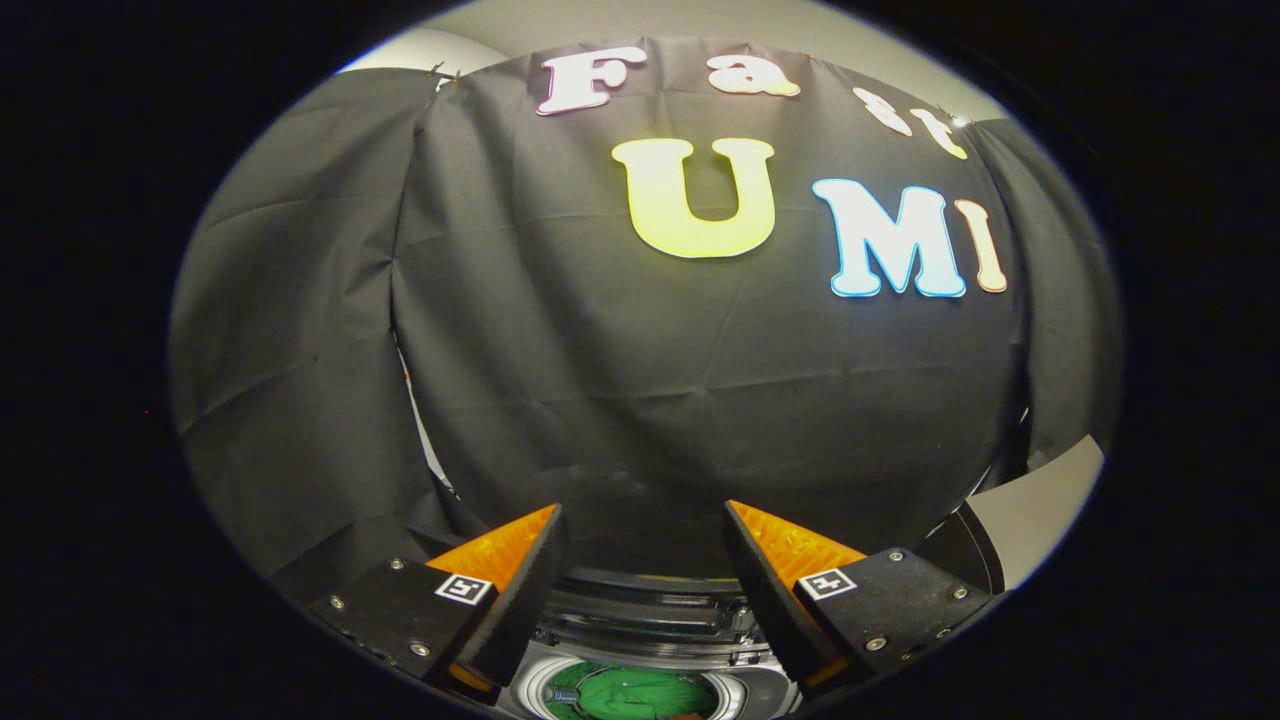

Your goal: Put the clothes into the washing machine and then close the washing machine lid.

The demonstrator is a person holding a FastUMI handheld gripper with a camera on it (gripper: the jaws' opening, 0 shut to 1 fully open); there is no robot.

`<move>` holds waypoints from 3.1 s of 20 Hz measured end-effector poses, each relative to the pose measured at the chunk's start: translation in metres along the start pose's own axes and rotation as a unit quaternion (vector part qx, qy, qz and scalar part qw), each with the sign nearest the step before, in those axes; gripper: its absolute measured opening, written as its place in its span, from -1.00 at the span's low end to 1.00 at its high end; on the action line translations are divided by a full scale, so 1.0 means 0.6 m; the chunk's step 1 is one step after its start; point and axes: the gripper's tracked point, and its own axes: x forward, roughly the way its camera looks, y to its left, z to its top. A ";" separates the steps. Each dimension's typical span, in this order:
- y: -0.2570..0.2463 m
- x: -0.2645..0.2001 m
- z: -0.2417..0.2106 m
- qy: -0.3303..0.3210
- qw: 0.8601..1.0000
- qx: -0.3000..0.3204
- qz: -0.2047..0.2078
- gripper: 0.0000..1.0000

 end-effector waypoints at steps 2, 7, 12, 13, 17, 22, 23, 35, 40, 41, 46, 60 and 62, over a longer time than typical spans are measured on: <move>-0.005 0.022 -0.004 0.012 1.000 -0.002 -0.011 0.91; -0.021 0.063 -0.010 0.038 0.998 0.007 -0.040 0.91; -0.030 0.078 -0.046 0.090 0.994 0.002 -0.057 0.91; -0.029 0.077 -0.054 0.099 0.993 -0.003 -0.057 0.92; -0.025 0.066 -0.078 0.107 0.992 0.022 -0.055 0.92; -0.016 0.043 -0.074 0.081 0.996 0.016 -0.044 0.94; -0.014 0.037 -0.074 0.075 0.996 0.015 -0.042 0.94; 0.006 -0.054 -0.110 0.018 0.999 0.005 -0.031 0.93; 0.014 -0.092 -0.137 0.012 1.000 0.001 -0.027 0.93; 0.016 -0.100 -0.140 0.010 1.000 0.001 -0.025 0.93; 0.022 -0.126 -0.166 0.006 1.000 0.001 -0.018 0.93; 0.059 -0.223 -0.314 0.032 0.999 -0.038 0.015 0.92; 0.064 -0.243 -0.313 0.022 0.999 -0.039 0.021 0.92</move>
